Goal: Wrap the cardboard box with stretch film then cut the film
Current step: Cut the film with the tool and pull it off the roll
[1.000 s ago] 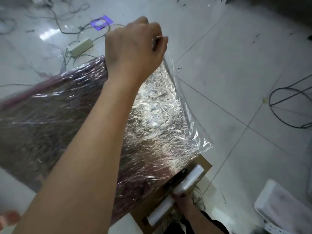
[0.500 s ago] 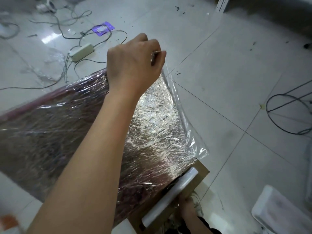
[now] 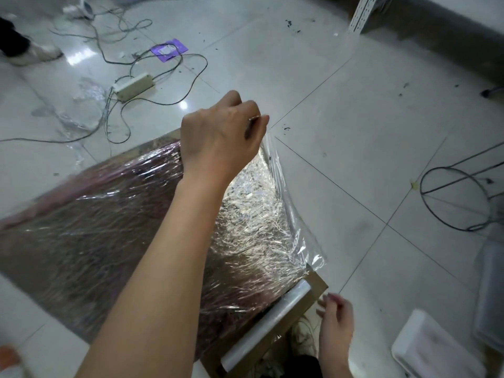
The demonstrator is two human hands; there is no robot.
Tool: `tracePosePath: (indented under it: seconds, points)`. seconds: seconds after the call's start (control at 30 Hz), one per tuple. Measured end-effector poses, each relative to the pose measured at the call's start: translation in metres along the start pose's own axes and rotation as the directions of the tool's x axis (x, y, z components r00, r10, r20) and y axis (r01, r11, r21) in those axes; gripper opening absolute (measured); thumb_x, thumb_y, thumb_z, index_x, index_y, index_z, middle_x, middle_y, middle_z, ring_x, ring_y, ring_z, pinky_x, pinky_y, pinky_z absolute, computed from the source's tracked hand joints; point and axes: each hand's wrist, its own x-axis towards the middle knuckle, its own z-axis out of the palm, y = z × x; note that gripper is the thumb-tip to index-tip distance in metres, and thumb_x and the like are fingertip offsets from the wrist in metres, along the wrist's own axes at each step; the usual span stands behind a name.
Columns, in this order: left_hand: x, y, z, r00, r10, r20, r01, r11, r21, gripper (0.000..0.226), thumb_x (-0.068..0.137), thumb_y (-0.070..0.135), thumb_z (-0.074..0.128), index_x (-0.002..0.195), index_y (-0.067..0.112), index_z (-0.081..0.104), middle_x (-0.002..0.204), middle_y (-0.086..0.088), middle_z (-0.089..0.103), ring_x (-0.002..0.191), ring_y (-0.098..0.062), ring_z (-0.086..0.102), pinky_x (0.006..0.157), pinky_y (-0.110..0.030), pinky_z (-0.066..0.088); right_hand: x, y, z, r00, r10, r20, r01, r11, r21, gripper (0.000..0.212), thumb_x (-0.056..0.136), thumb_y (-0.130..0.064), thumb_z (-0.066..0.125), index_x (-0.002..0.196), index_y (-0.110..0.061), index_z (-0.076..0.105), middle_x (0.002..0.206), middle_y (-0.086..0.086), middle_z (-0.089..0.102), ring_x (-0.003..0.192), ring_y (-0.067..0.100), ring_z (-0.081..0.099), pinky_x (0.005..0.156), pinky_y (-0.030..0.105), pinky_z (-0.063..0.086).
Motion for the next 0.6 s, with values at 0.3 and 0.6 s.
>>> tracePosePath:
  seconds: [0.3,0.6]
  points:
    - [-0.002,0.001,-0.001,1.0,-0.028,-0.013,0.027,0.999,-0.026,0.03,0.087,0.046,0.055,0.072,0.023,0.069,0.07,0.003,0.061,0.046,-0.03,0.056,0.049,-0.022,0.029,0.011,-0.153,0.01,0.613,-0.402,0.68,0.542,0.84,0.008,0.051,0.075,-0.056,0.064,0.118,-0.03,0.056,0.122,-0.014,0.057,0.111,-0.003,0.054,0.095,0.014,0.044]
    - [0.001,0.0,-0.003,0.997,-0.077,0.0,0.077,0.996,-0.037,0.033,0.086,0.051,0.055,0.072,0.025,0.07,0.071,0.004,0.061,0.052,-0.027,0.058,0.053,-0.023,0.024,0.028,-0.188,0.035,0.558,-0.36,0.748,0.534,0.845,0.008,0.02,0.081,-0.042,0.058,0.09,-0.026,0.066,0.097,0.011,0.06,0.08,0.022,0.055,0.076,0.031,0.049]
